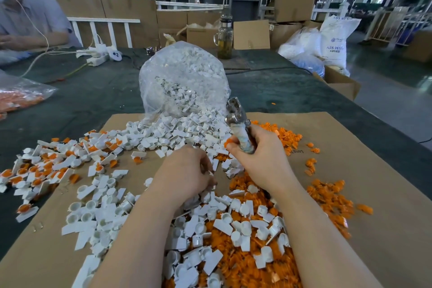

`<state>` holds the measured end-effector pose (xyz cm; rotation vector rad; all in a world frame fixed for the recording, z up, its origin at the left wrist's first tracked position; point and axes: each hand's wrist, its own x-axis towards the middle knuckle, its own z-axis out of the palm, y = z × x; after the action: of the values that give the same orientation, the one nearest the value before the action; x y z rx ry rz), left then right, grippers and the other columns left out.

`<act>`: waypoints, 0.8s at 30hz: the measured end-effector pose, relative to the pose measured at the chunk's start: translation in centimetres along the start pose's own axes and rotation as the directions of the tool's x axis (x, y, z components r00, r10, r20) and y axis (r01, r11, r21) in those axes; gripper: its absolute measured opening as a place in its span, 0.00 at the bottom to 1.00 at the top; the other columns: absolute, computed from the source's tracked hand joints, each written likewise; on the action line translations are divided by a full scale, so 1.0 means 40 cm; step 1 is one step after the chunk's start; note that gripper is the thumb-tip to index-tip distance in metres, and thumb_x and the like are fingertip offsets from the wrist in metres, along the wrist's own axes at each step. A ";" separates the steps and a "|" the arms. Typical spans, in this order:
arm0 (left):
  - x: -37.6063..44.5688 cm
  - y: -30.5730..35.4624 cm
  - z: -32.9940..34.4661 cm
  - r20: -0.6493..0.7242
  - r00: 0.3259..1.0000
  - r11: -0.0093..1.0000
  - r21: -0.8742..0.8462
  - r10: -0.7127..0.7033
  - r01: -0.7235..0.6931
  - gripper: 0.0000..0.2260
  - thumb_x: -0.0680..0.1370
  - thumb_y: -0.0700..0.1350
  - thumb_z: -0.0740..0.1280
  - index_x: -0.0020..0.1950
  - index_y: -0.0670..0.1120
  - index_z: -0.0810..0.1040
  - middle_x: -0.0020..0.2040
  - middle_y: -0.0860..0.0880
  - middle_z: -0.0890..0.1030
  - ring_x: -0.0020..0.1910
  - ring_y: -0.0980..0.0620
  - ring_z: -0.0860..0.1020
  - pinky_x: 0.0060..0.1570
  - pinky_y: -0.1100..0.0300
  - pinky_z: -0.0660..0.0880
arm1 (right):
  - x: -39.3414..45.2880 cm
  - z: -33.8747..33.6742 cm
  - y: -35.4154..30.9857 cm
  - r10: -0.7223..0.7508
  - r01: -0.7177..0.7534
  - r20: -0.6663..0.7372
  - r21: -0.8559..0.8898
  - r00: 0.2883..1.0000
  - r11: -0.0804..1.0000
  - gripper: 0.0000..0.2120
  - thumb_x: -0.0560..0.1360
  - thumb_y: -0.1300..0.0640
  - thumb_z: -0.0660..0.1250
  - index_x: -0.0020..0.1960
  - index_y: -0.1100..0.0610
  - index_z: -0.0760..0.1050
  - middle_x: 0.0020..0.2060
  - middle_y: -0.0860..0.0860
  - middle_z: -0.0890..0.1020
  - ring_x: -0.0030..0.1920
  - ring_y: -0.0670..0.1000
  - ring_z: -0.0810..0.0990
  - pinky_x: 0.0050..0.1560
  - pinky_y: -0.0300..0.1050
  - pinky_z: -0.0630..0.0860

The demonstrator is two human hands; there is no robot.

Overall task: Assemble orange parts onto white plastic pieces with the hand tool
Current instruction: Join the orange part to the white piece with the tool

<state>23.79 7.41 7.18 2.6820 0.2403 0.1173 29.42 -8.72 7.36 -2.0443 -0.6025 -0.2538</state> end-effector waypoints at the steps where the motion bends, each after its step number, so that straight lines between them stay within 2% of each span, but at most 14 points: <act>1: 0.000 -0.001 0.001 -0.003 1.000 1.000 -0.001 0.014 -0.014 0.07 0.72 0.50 0.76 0.43 0.55 0.79 0.47 0.55 0.74 0.45 0.55 0.77 0.46 0.58 0.78 | 0.000 0.001 0.000 0.005 -0.005 -0.001 -0.007 1.000 1.000 0.06 0.74 0.52 0.72 0.49 0.52 0.78 0.40 0.44 0.81 0.42 0.45 0.79 0.47 0.52 0.79; 4: 0.000 -0.001 0.007 -0.008 0.999 0.999 -0.019 0.042 -0.042 0.05 0.74 0.47 0.74 0.46 0.54 0.79 0.48 0.56 0.72 0.47 0.54 0.77 0.49 0.57 0.78 | 0.001 0.001 0.001 0.017 -0.017 -0.009 -0.011 1.000 1.000 0.07 0.74 0.52 0.72 0.49 0.52 0.78 0.40 0.44 0.81 0.42 0.46 0.79 0.47 0.53 0.79; 7: 0.003 0.000 0.013 -0.049 0.998 0.996 -0.079 0.025 -0.029 0.05 0.77 0.48 0.70 0.48 0.54 0.75 0.48 0.54 0.76 0.48 0.53 0.77 0.49 0.57 0.76 | 0.000 0.000 -0.001 0.019 -0.019 -0.021 -0.006 1.000 1.000 0.06 0.74 0.52 0.72 0.48 0.52 0.78 0.40 0.45 0.81 0.42 0.46 0.79 0.47 0.53 0.79; 10: 0.006 0.000 0.013 -0.120 0.991 0.959 -0.280 -0.065 0.029 0.05 0.80 0.50 0.68 0.52 0.51 0.74 0.44 0.55 0.81 0.44 0.55 0.79 0.44 0.58 0.76 | 0.000 0.000 -0.002 0.018 -0.018 -0.029 0.003 0.999 1.000 0.05 0.74 0.52 0.72 0.47 0.50 0.77 0.40 0.44 0.81 0.41 0.46 0.79 0.46 0.53 0.79; 14: 0.005 0.010 -0.001 -0.184 0.960 0.798 -0.600 -0.212 0.061 0.06 0.77 0.49 0.72 0.50 0.50 0.78 0.41 0.51 0.83 0.35 0.57 0.83 0.44 0.53 0.81 | 0.000 0.001 -0.001 0.019 -0.018 -0.008 0.024 1.000 1.000 0.05 0.75 0.53 0.71 0.48 0.53 0.78 0.40 0.47 0.82 0.42 0.47 0.80 0.47 0.54 0.79; 17: 0.003 0.026 -0.010 -0.150 0.942 0.601 -0.796 -0.299 0.063 0.10 0.72 0.46 0.77 0.49 0.47 0.80 0.39 0.47 0.85 0.33 0.55 0.84 0.39 0.58 0.83 | -0.001 0.002 -0.003 0.010 -0.009 -0.011 0.043 1.000 0.999 0.05 0.75 0.53 0.71 0.49 0.53 0.78 0.41 0.46 0.82 0.43 0.46 0.80 0.47 0.53 0.79; 19: 0.003 0.039 -0.012 -0.102 0.936 0.476 -0.876 -0.338 0.077 0.13 0.69 0.44 0.79 0.49 0.45 0.80 0.37 0.46 0.85 0.33 0.53 0.85 0.35 0.62 0.82 | -0.001 0.002 -0.003 0.009 -0.008 -0.017 0.059 1.000 0.998 0.05 0.75 0.53 0.71 0.49 0.52 0.78 0.41 0.45 0.82 0.43 0.45 0.80 0.47 0.52 0.80; 21: 0.001 0.047 -0.012 -0.056 0.934 0.380 -0.921 -0.354 0.089 0.15 0.67 0.43 0.80 0.48 0.41 0.80 0.36 0.45 0.85 0.33 0.51 0.85 0.34 0.62 0.82 | -0.002 0.001 -0.004 0.008 -0.006 -0.029 0.071 1.000 0.997 0.04 0.75 0.53 0.71 0.49 0.51 0.78 0.40 0.44 0.81 0.42 0.44 0.80 0.47 0.49 0.80; 24: -0.003 0.051 -0.011 -0.023 0.937 0.323 -0.941 -0.349 0.097 0.14 0.66 0.43 0.80 0.47 0.40 0.82 0.35 0.45 0.86 0.34 0.52 0.85 0.33 0.64 0.81 | -0.001 0.000 -0.005 0.006 -0.001 -0.050 0.091 0.999 0.996 0.05 0.75 0.54 0.71 0.50 0.50 0.78 0.41 0.44 0.82 0.43 0.43 0.80 0.46 0.45 0.79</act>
<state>23.91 5.76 8.48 1.4129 0.4534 0.3552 29.27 -8.65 7.48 -1.9452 -0.5697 -0.2700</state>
